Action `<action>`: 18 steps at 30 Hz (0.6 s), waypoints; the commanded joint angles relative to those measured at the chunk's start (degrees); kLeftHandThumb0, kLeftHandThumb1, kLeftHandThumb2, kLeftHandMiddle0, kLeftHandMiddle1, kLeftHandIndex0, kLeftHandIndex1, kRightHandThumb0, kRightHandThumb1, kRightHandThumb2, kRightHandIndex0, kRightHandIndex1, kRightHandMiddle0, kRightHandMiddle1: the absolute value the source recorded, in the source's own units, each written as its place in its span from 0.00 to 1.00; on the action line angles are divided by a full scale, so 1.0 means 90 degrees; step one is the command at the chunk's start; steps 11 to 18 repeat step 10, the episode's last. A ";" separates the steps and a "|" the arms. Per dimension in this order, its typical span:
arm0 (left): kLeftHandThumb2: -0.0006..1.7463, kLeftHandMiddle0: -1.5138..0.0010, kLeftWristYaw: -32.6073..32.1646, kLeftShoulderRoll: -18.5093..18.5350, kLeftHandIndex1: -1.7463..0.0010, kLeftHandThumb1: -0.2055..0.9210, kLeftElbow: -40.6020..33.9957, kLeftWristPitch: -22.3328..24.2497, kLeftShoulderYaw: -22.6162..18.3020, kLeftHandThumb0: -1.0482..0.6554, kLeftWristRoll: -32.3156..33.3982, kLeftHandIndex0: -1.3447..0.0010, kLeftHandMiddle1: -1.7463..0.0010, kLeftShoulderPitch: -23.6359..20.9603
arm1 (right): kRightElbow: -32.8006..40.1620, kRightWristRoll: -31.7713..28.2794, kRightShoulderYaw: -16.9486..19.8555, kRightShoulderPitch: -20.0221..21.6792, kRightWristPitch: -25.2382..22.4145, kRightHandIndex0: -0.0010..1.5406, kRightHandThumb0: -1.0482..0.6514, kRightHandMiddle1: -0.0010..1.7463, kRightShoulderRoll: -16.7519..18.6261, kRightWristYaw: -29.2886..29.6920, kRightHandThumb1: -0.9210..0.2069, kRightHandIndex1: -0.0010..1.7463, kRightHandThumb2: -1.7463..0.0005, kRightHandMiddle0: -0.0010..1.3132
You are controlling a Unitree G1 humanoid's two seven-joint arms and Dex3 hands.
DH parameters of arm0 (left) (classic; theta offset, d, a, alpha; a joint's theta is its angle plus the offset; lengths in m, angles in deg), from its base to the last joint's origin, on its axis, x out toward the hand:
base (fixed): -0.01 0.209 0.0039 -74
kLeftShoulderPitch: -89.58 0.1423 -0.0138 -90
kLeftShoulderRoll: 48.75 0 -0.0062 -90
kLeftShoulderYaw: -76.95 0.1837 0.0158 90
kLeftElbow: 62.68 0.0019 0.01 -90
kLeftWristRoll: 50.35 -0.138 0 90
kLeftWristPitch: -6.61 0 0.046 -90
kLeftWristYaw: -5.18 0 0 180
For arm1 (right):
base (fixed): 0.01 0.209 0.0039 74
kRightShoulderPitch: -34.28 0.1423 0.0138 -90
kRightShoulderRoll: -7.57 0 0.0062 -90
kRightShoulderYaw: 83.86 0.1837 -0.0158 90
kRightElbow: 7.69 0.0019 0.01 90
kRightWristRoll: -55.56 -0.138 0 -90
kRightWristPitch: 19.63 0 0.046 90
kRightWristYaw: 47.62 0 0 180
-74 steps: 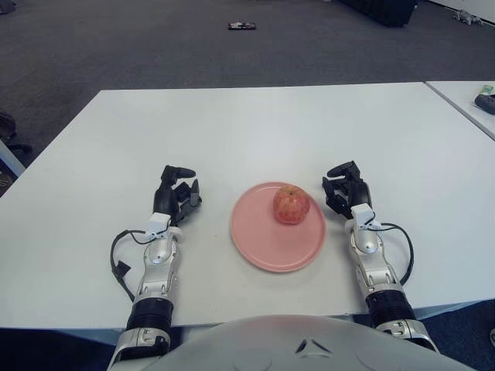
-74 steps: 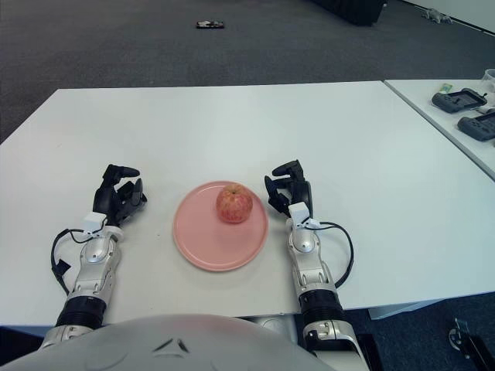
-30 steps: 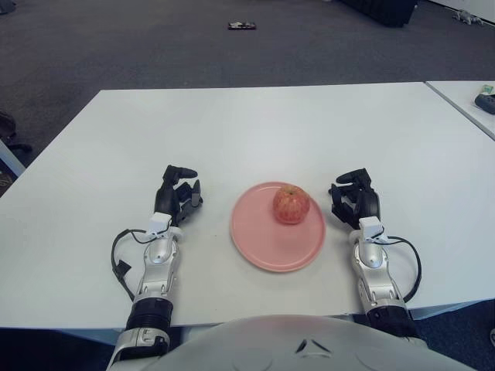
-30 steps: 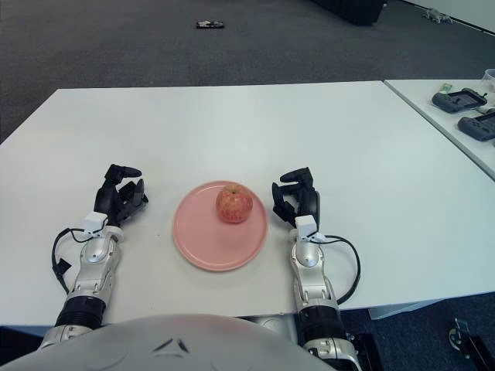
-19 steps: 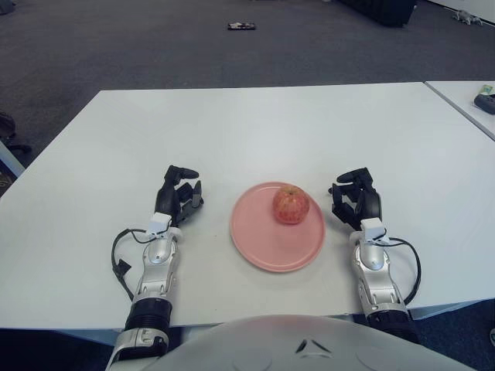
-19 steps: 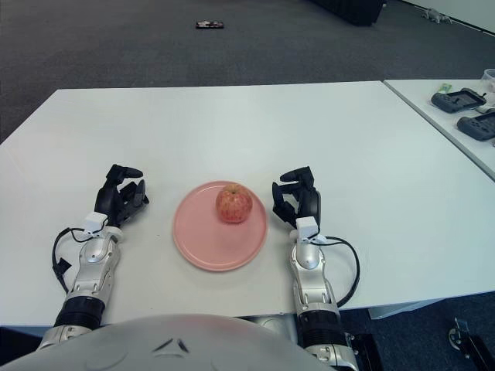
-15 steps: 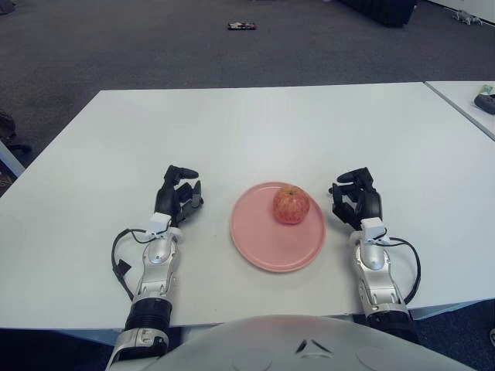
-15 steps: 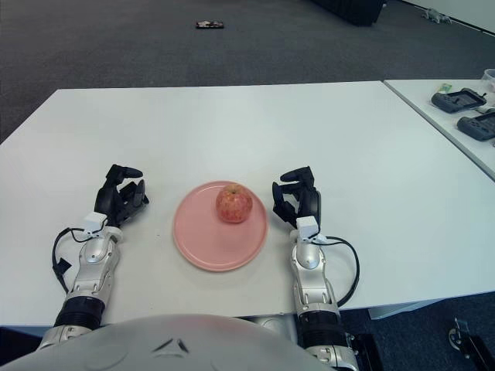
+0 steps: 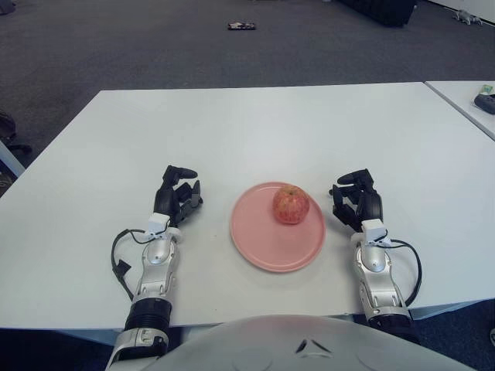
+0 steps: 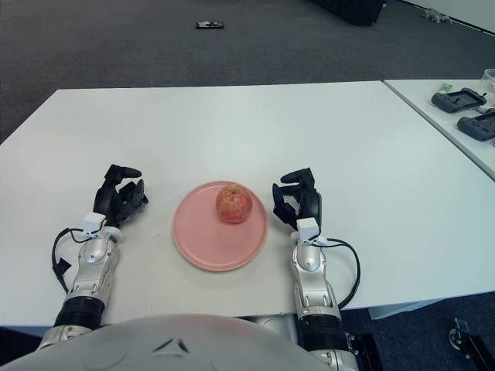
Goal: Put the apple into the plate.
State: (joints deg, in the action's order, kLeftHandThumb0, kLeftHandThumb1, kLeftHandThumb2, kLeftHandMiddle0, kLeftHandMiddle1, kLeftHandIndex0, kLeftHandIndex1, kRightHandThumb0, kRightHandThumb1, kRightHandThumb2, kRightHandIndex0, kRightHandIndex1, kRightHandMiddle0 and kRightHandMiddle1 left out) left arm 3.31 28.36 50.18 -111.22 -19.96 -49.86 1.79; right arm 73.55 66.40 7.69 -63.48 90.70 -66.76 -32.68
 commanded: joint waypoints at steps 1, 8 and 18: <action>0.45 0.44 -0.0074 -0.0007 0.00 0.84 0.0197 0.0035 -0.0016 0.40 -0.0061 0.77 0.00 0.0085 | 0.0097 0.0037 -0.0013 0.0000 -0.0083 0.36 0.41 1.00 0.0010 -0.0014 0.09 0.67 0.62 0.19; 0.47 0.44 -0.0078 0.0008 0.00 0.82 0.0199 0.0067 -0.0012 0.39 -0.0066 0.76 0.00 0.0069 | 0.0161 0.0013 -0.0032 -0.0008 -0.0136 0.37 0.40 1.00 0.0006 -0.0036 0.11 0.67 0.60 0.20; 0.47 0.44 -0.0076 0.0011 0.00 0.81 0.0199 0.0062 -0.0010 0.39 -0.0067 0.76 0.00 0.0069 | 0.0172 0.0001 -0.0032 -0.0010 -0.0142 0.37 0.40 1.00 0.0004 -0.0044 0.11 0.67 0.60 0.20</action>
